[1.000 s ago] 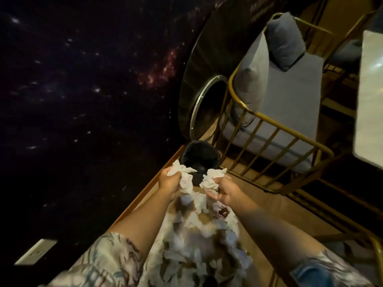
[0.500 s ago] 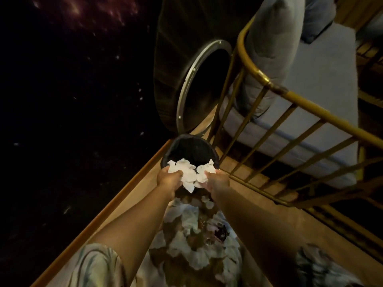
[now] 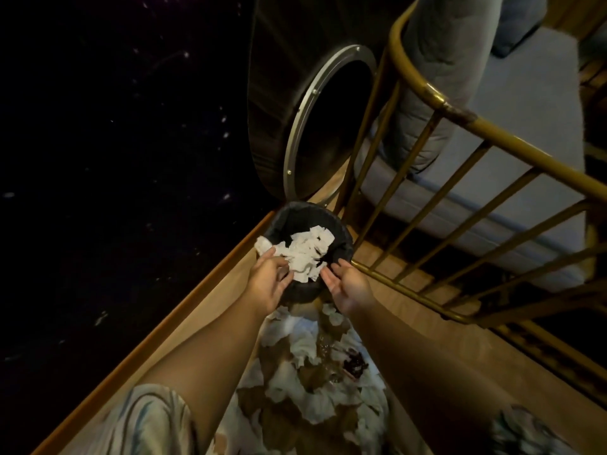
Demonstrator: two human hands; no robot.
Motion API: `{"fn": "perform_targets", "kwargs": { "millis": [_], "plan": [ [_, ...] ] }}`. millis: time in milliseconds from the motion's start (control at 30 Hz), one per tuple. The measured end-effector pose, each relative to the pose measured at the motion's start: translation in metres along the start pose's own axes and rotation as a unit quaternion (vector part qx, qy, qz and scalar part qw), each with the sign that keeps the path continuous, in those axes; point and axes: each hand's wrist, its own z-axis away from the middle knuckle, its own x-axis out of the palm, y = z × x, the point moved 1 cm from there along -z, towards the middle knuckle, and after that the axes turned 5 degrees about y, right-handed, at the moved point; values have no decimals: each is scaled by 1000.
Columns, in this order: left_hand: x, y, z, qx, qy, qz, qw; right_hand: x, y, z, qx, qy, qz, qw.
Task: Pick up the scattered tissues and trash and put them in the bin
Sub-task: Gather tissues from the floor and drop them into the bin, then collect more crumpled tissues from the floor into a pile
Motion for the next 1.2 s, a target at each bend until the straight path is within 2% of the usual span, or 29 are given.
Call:
{"fn": "perform_targets", "kwargs": {
  "millis": [133, 233, 300, 400, 533, 600, 767, 1000, 1100, 1200],
  "plan": [
    [-20, -3, 37, -3, 22, -65, 998, -8, 15, 31, 0, 19, 37, 999],
    [-46, -1, 65, 8, 60, -151, 987, -13, 39, 56, -42, 56, 170, 983],
    [-69, 1, 84, 16, 73, -191, 979, -16, 59, 79, -106, 66, 283, 951],
    [-109, 2, 117, 24, 74, -256, 964, -23, 88, 125, -206, 32, 449, 869],
    [-166, -6, 179, 30, 52, -323, 944, -43, 128, 185, -287, -10, 659, 695],
    [-202, -15, 212, 28, 43, -345, 937, -55, 153, 221, -276, -12, 699, 659],
    [-279, -31, 275, 71, 1, -447, 892, -81, 210, 294, -256, -10, 723, 642],
    [-337, -66, 311, 97, -53, -526, 844, -117, 266, 341, -236, -9, 709, 664],
    [-353, -97, 311, 90, -51, -541, 835, -139, 287, 337, -235, -19, 717, 656],
    [-357, -140, 301, 81, -21, -527, 846, -166, 311, 322, -228, -23, 709, 667]
  ]
}}
